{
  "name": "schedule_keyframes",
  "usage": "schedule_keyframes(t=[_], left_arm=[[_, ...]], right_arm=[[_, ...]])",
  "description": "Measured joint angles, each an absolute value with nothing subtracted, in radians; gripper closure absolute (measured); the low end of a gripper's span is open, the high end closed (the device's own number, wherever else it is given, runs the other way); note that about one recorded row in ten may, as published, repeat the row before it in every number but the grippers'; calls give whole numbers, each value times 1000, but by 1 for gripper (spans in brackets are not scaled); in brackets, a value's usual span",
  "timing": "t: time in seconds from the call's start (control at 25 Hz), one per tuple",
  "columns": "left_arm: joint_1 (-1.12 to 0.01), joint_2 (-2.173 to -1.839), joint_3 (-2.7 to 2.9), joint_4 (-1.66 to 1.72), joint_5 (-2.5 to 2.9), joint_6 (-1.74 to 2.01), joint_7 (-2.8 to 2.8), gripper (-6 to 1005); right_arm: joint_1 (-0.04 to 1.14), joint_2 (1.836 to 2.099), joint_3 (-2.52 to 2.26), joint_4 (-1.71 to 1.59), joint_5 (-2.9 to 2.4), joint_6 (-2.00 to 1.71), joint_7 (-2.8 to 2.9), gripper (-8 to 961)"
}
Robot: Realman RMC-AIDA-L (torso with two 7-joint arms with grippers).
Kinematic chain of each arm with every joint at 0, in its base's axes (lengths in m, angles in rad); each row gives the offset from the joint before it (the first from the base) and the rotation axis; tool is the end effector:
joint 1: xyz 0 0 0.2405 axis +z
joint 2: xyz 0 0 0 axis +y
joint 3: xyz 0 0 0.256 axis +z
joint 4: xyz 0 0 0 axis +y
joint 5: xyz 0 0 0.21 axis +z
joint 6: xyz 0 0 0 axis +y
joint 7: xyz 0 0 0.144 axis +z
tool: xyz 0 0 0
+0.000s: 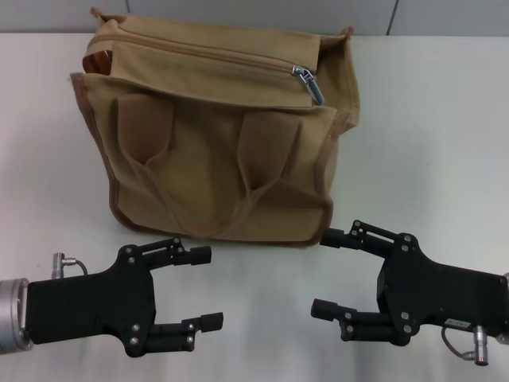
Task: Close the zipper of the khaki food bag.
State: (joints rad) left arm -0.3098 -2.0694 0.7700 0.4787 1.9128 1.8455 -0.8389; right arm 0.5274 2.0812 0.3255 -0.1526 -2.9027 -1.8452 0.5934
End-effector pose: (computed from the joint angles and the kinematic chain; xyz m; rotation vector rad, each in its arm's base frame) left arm -0.2933 0.2197 -0.0209 -2.8153 -0.2231 -0.9943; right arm 0.2646 0.2297 -0.0565 -2.7352 0.1982 1.1901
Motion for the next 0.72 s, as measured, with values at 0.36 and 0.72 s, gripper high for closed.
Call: schedule_keyframes(t=[0.36,0.72], left_arm=[[-313,-2071,770,478,1913,1836,-839,217],[-317,-2071,770,469,1907,1836,-839,217]], right_arm=[[528,2082,325,-136,-2901,-1844,591,118],[522,2082,326,-133,-2901,-1835,591,118]])
